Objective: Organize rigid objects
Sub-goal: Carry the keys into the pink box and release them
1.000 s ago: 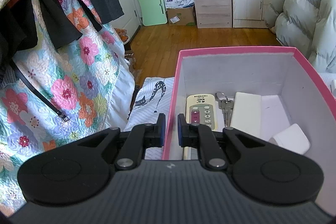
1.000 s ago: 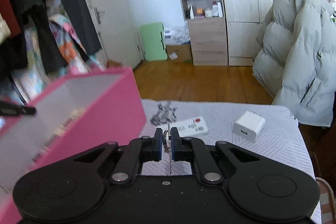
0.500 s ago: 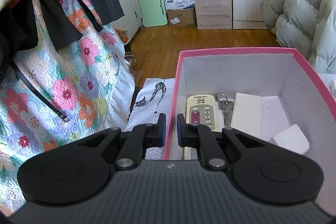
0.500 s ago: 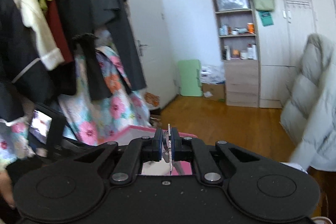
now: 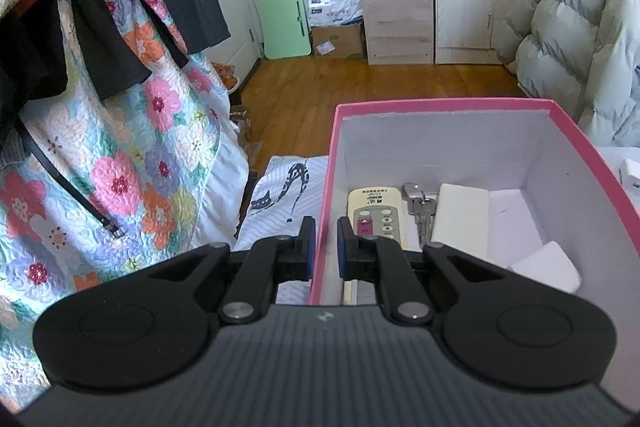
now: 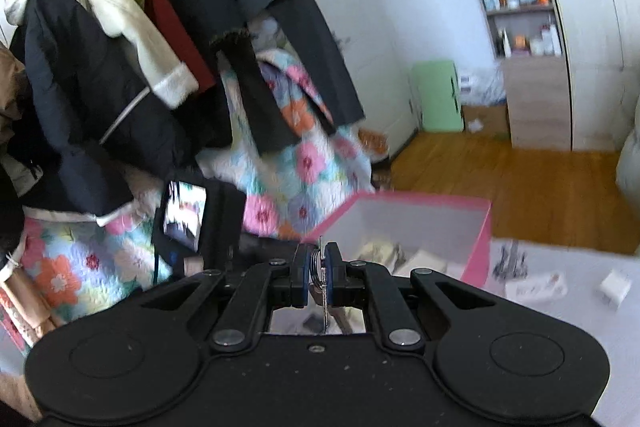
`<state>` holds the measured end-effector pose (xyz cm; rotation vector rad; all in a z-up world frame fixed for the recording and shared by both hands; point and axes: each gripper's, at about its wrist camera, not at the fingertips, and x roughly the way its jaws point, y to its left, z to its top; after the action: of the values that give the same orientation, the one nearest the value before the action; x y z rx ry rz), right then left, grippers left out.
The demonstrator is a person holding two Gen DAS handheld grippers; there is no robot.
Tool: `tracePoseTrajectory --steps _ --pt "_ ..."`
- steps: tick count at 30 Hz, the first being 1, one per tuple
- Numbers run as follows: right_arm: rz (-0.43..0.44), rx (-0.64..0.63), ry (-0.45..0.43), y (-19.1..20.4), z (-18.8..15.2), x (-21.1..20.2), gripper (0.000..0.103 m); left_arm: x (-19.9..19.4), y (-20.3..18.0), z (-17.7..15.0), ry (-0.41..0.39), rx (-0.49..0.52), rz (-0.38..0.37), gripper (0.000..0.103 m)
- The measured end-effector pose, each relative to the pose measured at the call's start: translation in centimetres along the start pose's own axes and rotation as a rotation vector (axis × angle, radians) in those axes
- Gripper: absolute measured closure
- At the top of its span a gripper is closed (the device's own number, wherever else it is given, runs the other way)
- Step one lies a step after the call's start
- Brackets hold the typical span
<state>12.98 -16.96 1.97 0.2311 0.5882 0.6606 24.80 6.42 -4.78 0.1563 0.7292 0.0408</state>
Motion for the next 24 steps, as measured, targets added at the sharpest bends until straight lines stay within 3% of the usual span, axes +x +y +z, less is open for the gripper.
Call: tracePoseTrajectory --steps 8,12,14,17,24 --pt "-0.042 0.058 0.21 -0.3 -3.2 2.4 0.093 0.1 -0.2 0.0 0.002 0.008 0.009 0.093" --pt "-0.093 0.066 0.255 -0.2 -3.9 2.9 0.09 0.1 -0.2 0.1 0.0 0.01 0.007 0.093" --pt "-0.118 0.089 0.243 -0.5 -4.0 2.9 0.086 0.1 -0.2 0.1 0.0 0.009 0.007 0.092" --pt "-0.138 0.106 0.205 -1.0 -3.6 2.1 0.071 0.1 -0.2 0.1 0.001 0.01 0.008 0.092" --pt "-0.219 0.099 0.079 -3.0 -0.8 -1.0 0.07 0.2 -0.4 -0.1 0.004 0.02 0.011 0.091"
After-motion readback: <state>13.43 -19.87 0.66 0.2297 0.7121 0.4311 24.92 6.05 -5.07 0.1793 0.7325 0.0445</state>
